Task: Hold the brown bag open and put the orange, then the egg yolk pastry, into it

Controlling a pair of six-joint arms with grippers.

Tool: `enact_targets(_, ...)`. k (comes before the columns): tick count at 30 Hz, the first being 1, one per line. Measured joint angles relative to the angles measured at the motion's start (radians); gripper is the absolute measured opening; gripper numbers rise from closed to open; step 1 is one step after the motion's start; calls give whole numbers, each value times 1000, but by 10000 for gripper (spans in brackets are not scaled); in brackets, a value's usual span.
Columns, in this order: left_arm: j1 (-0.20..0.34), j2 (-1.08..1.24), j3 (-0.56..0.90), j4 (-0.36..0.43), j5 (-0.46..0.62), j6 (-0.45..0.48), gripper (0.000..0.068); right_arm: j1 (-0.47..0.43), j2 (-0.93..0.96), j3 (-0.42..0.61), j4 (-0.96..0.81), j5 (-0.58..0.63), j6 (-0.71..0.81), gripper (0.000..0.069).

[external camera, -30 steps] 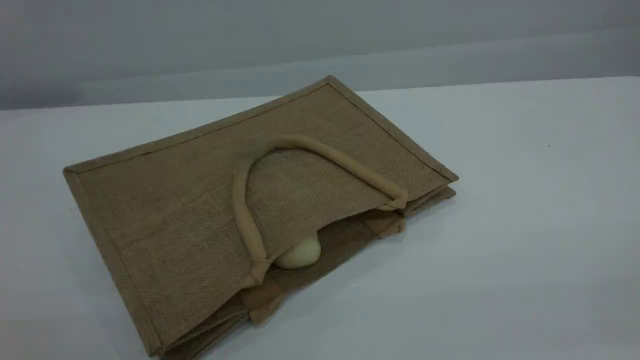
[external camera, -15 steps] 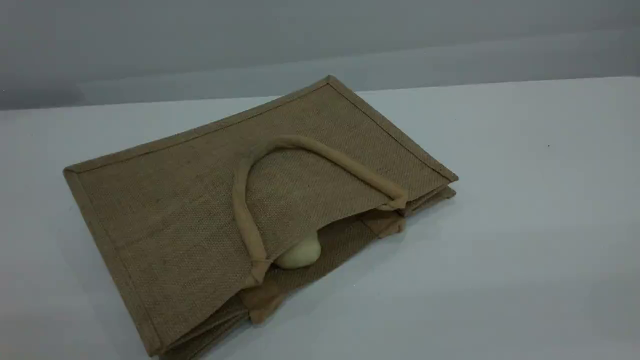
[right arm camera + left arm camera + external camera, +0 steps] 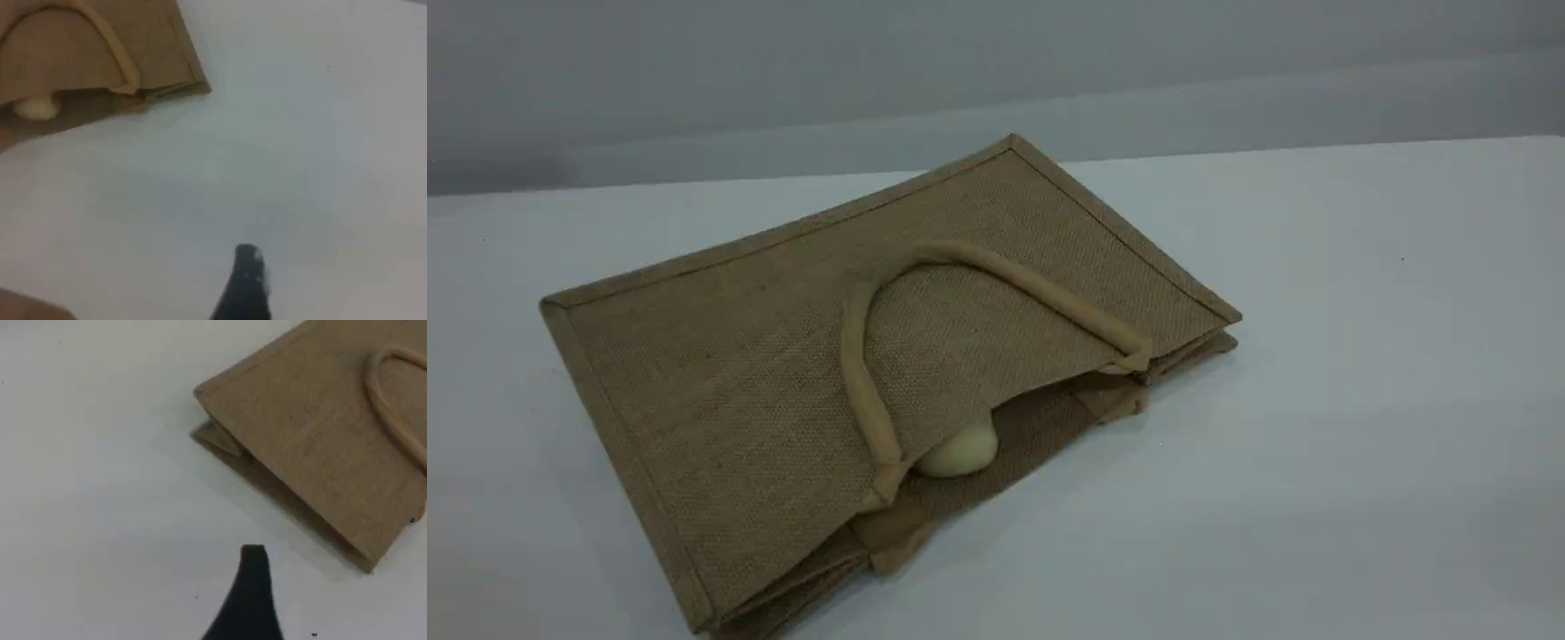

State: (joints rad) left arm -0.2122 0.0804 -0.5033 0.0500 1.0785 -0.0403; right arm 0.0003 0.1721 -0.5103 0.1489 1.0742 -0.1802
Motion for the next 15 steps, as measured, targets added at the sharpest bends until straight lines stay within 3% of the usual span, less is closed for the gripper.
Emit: enact_targets(15, 3, -37, 0, 1, 1, 2, 591, 1, -37, 0, 5, -1, -4, 562)
